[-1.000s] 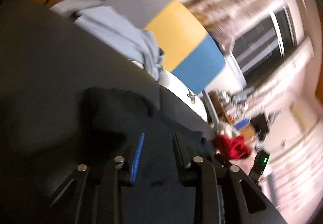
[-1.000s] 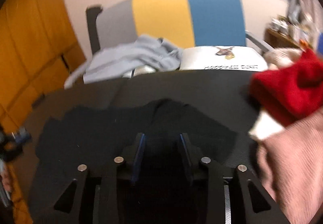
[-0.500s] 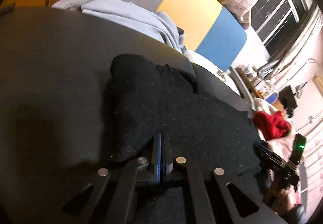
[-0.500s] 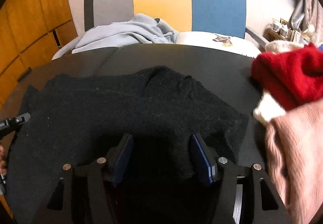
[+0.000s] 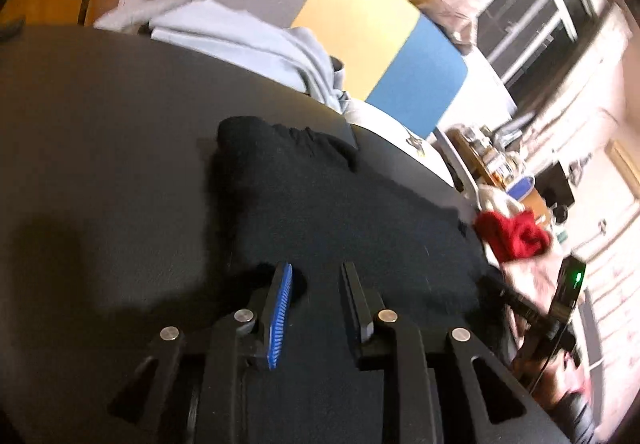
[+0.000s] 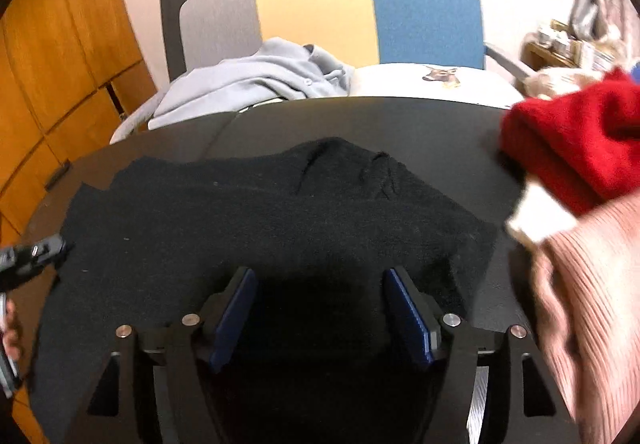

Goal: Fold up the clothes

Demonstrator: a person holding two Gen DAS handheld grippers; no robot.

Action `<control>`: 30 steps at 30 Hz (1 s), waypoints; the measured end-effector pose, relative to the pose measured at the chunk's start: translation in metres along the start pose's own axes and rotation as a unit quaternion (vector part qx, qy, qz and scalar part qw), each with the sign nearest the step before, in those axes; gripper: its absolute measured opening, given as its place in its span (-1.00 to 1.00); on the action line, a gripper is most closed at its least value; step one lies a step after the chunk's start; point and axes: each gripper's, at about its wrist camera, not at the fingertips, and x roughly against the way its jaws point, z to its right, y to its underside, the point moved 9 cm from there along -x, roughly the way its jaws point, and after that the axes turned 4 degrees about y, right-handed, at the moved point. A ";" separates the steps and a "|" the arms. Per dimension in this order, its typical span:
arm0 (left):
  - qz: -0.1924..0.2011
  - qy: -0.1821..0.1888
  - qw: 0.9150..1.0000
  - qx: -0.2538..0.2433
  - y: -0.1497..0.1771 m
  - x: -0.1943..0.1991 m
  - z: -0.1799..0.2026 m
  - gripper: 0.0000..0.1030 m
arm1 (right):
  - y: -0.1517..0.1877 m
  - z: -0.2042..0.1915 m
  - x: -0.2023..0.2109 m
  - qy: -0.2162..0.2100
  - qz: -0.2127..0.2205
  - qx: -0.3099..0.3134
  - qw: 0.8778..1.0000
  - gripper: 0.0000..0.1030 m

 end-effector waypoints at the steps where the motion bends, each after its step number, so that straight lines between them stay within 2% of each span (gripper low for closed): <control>1: -0.006 0.002 1.000 -0.015 0.011 0.008 0.006 -0.51 | 0.006 -0.003 0.010 -0.006 0.002 0.001 1.000 0.44; 3: -0.018 0.001 0.999 -0.043 0.035 0.018 0.014 -0.51 | 0.024 -0.013 0.031 -0.032 0.002 0.007 0.999 0.68; 6: -0.034 -0.016 0.997 -0.074 0.066 0.022 0.015 -0.49 | 0.058 -0.029 0.058 -0.059 -0.010 0.031 0.998 0.76; 8: -0.038 -0.032 0.995 -0.087 0.080 0.019 0.010 -0.55 | 0.082 -0.030 0.061 -0.049 -0.029 0.043 0.997 0.80; 10: -0.028 -0.042 0.994 -0.092 0.078 0.018 0.007 -0.66 | 0.096 -0.029 0.060 -0.036 -0.027 0.052 0.998 0.85; 12: -0.021 -0.055 0.994 -0.090 0.070 0.013 0.004 -0.66 | 0.103 -0.029 0.057 -0.021 -0.020 0.063 0.998 0.88; 14: -0.014 -0.061 0.994 -0.086 0.061 0.008 0.002 -0.66 | 0.100 -0.032 0.048 -0.002 -0.029 0.077 0.997 1.00; 17: -0.019 -0.051 0.997 -0.050 0.050 0.005 -0.002 -0.67 | 0.098 -0.031 0.043 0.000 -0.033 0.074 0.997 1.00; 18: -0.021 -0.048 0.998 -0.041 0.051 0.009 -0.004 -0.64 | 0.097 -0.030 0.044 -0.007 -0.033 0.067 0.997 1.00; 19: -0.022 -0.046 0.998 -0.038 0.054 0.014 -0.006 -0.50 | 0.097 -0.029 0.048 -0.018 -0.033 0.056 0.998 1.00; 24: -0.029 -0.040 0.999 -0.022 0.071 0.040 -0.015 -0.36 | 0.110 -0.002 0.100 -0.107 -0.030 -0.039 0.993 1.00; 27: -0.033 -0.036 0.999 -0.012 0.081 0.056 -0.021 -0.31 | 0.141 0.032 0.133 -0.171 -0.051 -0.135 0.975 1.00; 30: -0.037 -0.032 0.999 -0.003 0.091 0.072 -0.027 -0.19 | 0.167 0.062 0.155 -0.191 -0.040 -0.201 0.960 1.00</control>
